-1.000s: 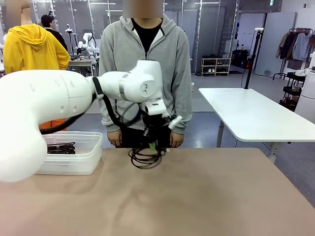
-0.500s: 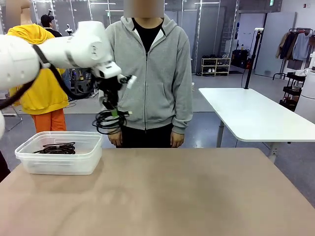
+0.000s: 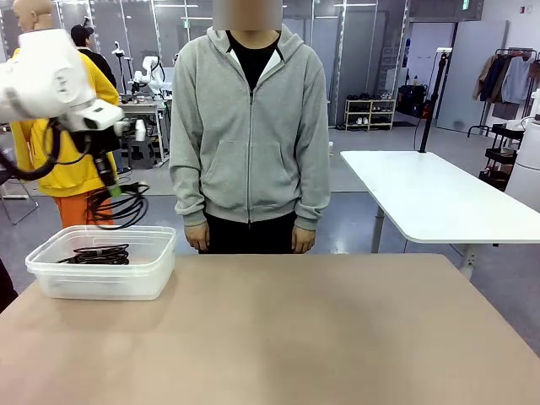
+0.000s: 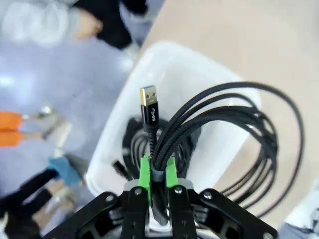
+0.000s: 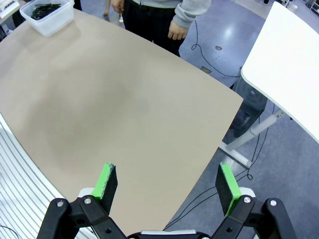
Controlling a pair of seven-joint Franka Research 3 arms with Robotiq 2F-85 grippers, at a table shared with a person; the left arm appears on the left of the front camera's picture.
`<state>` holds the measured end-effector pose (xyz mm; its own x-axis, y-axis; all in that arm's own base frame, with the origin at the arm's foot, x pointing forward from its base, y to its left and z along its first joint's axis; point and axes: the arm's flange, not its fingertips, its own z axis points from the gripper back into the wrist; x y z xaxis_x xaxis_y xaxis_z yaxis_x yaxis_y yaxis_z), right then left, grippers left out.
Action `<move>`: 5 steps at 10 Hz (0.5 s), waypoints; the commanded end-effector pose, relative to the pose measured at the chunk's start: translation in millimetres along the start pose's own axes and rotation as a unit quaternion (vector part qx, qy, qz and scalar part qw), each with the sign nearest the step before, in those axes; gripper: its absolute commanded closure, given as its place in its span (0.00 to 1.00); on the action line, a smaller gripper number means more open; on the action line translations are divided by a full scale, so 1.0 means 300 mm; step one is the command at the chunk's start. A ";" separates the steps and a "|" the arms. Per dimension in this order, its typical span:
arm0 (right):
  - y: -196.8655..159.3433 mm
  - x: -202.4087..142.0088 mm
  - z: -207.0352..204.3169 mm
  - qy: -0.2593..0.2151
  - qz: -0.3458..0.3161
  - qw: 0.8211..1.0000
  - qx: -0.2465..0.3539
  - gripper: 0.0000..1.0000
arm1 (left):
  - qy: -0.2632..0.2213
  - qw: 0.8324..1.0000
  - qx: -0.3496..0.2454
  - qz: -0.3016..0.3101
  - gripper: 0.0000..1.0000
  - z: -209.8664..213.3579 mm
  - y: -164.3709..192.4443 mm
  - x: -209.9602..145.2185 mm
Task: Organize and store the cables.
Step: Place the USB Extension Cable into the Organizing box.
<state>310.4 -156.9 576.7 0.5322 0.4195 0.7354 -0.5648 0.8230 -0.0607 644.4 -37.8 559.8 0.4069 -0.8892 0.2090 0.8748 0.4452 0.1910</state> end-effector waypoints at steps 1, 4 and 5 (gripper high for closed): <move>0.000 -0.001 0.001 0.003 0.001 1.000 0.002 0.00 | -0.053 0.991 0.020 0.124 0.86 -0.036 -0.052 -0.153; 0.000 -0.001 0.001 0.003 0.001 1.000 0.002 0.00 | -0.035 0.981 0.032 0.188 0.86 -0.119 0.105 -0.176; 0.000 -0.001 0.001 0.003 0.001 1.000 0.002 0.00 | -0.019 0.973 0.035 0.226 0.86 -0.171 0.172 -0.191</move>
<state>310.4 -157.0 576.7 0.5323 0.4195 0.7353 -0.5648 0.8230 -0.0607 652.3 30.6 511.0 0.6938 -0.6451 0.3203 0.6444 0.7546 0.1239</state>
